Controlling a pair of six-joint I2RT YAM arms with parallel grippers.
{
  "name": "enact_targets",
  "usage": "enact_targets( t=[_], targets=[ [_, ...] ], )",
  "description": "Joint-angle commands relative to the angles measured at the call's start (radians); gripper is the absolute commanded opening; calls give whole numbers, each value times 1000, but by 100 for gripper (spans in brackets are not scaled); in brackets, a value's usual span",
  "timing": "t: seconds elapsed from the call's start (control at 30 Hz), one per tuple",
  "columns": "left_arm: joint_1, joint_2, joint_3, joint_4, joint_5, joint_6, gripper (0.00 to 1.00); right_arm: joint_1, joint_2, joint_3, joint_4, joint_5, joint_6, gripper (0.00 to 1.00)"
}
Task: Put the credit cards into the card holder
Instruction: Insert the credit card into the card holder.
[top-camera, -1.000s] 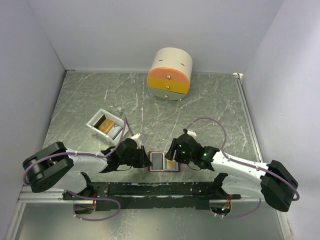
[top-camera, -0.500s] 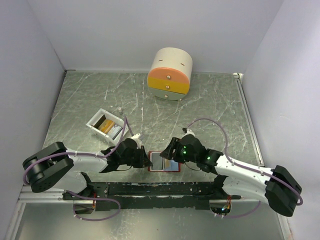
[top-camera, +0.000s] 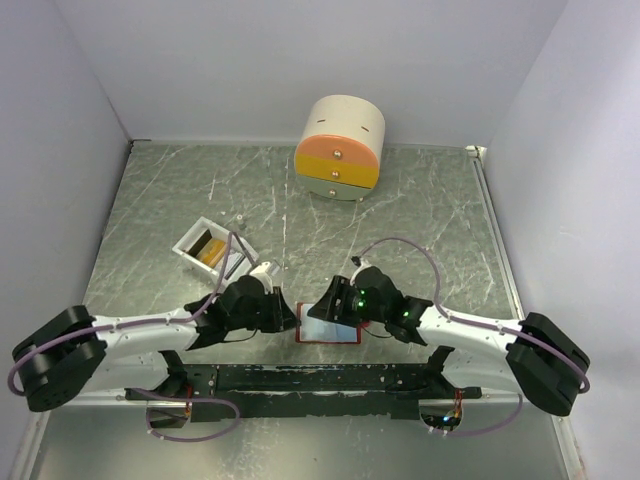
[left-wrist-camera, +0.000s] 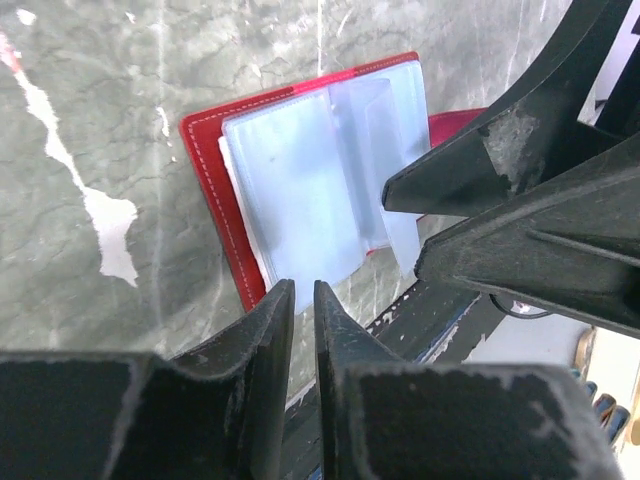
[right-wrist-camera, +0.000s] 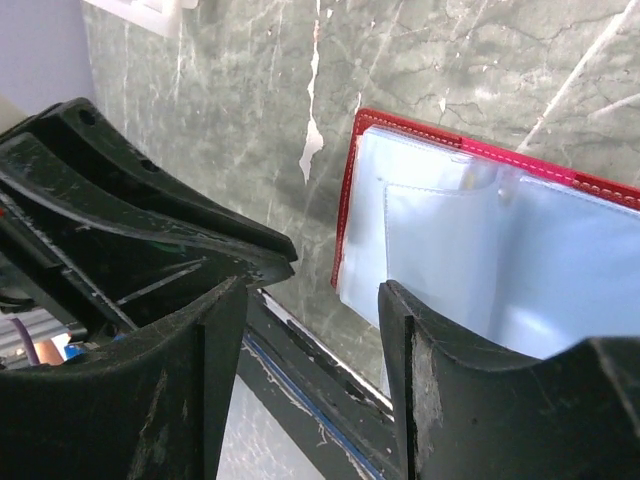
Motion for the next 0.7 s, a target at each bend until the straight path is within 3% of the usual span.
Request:
enact_targets(
  t=[0.0, 0.37, 0.5, 0.67],
  targets=[
    [-5, -88, 41, -159, -100, 9, 26, 3, 16, 65, -36, 0, -45, 56],
    [-5, -200, 141, -343, -203, 101, 30, 4, -9, 180, -551, 324, -71, 54],
    [-5, -167, 172, -338, -192, 118, 30, 3, -52, 197, -592, 343, -102, 54],
    [-5, -150, 296, -468, -241, 220, 37, 5, -108, 205, -537, 291, -149, 53]
  ],
)
